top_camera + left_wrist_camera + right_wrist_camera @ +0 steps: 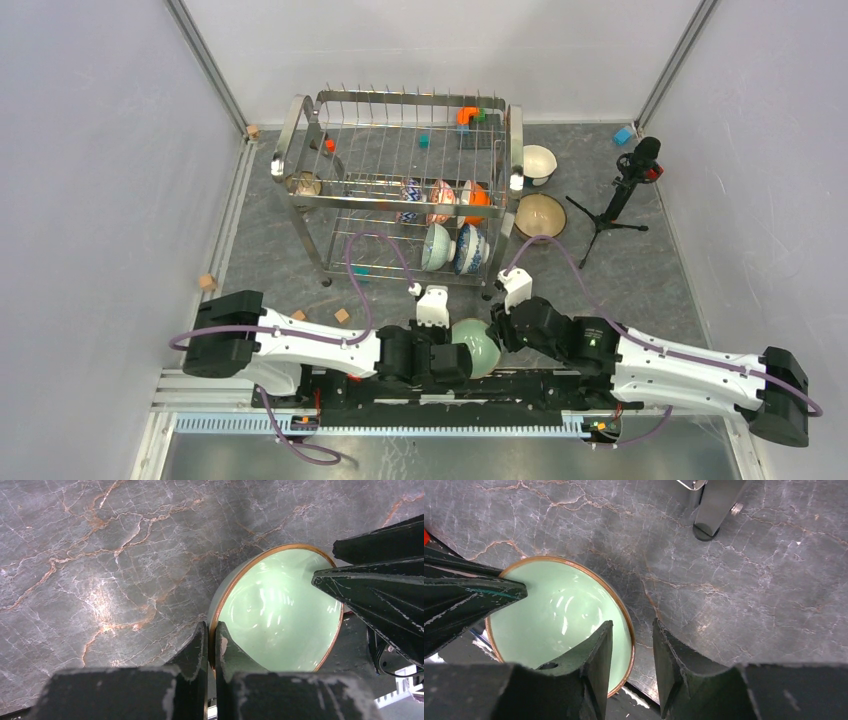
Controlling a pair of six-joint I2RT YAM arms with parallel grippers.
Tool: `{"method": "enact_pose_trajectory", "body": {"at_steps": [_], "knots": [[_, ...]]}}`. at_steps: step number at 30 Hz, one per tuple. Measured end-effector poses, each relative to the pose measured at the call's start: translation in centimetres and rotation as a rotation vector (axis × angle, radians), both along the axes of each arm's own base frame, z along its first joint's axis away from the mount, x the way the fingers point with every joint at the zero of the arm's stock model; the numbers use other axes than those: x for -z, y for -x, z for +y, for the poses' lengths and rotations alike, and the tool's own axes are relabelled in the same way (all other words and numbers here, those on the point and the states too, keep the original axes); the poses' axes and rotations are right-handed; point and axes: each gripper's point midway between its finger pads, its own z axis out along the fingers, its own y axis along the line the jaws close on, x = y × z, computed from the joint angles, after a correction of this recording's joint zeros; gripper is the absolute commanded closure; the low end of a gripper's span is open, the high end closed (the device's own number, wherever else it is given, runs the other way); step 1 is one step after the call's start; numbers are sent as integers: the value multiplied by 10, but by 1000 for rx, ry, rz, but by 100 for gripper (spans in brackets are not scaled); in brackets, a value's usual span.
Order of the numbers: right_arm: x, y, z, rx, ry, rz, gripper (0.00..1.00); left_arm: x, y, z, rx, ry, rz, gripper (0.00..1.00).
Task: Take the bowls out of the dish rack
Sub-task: Place the bowl at the center of the board.
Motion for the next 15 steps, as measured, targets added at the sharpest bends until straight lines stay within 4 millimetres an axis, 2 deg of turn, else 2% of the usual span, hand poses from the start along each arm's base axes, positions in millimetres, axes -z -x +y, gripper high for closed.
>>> {"method": "enact_pose_trajectory", "body": {"at_steps": [3,9,12,15], "knots": [[-2,-1,-2,-9,20,-10,61,0,0,-2,0,-7,1,98],[11,2,-11,-24,98,7,63,-1,0,-5,0,-10,2,98],[12,2,-10,-26,96,9,74,-1,0,-5,1,-10,2,98],[12,4,-7,-36,80,13,91,-1,0,-6,0,-7,2,98]]}}
